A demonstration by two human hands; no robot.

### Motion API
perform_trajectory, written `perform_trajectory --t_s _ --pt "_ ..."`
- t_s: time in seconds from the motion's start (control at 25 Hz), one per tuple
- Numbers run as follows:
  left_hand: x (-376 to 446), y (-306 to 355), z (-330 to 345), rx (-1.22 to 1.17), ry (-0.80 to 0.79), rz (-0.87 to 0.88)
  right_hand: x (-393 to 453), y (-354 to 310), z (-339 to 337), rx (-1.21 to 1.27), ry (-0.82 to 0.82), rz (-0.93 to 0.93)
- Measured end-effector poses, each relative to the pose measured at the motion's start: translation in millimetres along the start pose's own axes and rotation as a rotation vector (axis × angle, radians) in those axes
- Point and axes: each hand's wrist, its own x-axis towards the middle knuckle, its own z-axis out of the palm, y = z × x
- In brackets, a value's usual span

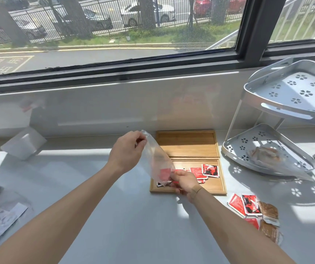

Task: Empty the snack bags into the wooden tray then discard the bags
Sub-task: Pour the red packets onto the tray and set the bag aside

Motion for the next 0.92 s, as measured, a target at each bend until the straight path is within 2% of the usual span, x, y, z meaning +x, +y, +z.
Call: perform_trajectory --t_s 0.16,0.28,0.52,0.68,0.8,0.92 --pt "-5.3 -0.4 -0.8 -0.053 0.023 -0.003 -4.5 -1.7 -10.9 0.044 0.018 -0.031" --pt "-14.9 -9.1 0.7 -0.141 0.027 -0.072 -19.1 -10.7 -28.6 0.126 0.055 -0.069" --pt "-48.6 -28.1 26.8 -0.39 -0.124 -0.209 -68.9 -17.9 -81.0 0.32 -0.019 -0.127" --pt "-70.5 -16.2 57.8 -0.477 -0.25 -0.167 -103.4 0.3 -108.1 0.306 0.146 -0.235" --pt "-86.2 6.9 86.0 -0.514 -0.344 -0.127 -129.0 14.7 -140.3 0.301 0.288 -0.265" --pt "-97.1 40.3 113.8 -0.598 -0.445 -0.162 -157.1 28.9 -180.3 0.263 0.382 -0.252"
